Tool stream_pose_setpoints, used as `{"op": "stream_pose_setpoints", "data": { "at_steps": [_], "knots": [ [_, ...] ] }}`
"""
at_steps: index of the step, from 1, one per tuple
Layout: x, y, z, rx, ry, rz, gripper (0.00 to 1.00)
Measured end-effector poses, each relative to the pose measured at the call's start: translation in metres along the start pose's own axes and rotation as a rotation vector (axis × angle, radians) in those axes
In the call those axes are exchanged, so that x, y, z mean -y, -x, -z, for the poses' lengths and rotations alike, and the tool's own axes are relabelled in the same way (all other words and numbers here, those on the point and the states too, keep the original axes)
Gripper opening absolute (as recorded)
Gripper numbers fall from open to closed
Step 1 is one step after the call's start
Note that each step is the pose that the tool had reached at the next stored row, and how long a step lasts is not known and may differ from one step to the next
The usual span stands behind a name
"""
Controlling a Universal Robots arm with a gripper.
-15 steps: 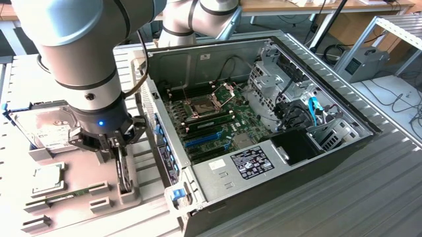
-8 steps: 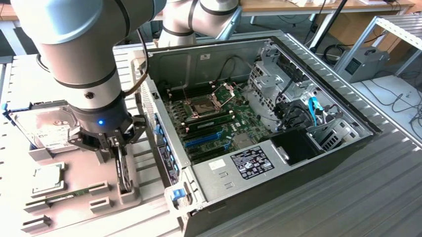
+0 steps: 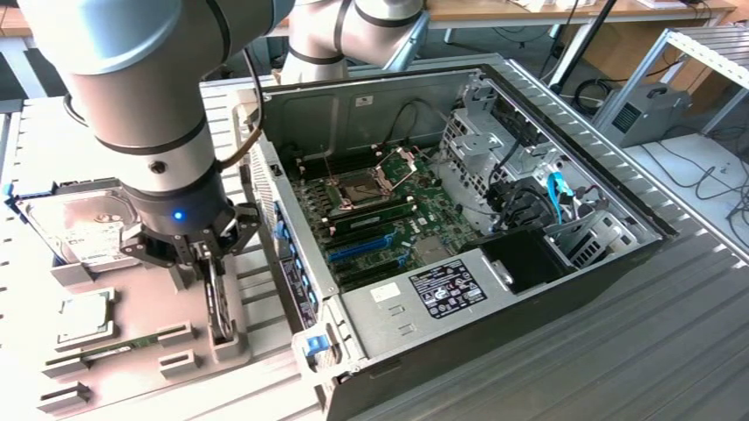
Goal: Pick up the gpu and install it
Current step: 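Pick up the gpu and move the gpu toward the slot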
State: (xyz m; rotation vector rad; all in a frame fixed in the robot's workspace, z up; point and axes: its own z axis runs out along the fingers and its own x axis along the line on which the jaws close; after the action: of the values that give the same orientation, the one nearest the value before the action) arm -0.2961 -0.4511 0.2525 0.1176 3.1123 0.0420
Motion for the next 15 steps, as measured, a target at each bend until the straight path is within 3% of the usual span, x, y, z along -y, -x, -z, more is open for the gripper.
{"op": "stream_pose_setpoints", "data": {
  "at_steps": [15],
  "knots": [
    [-0.0001,0.0001,0.0044,0.0,-0.0001,0.0,0.26]
  ]
}}
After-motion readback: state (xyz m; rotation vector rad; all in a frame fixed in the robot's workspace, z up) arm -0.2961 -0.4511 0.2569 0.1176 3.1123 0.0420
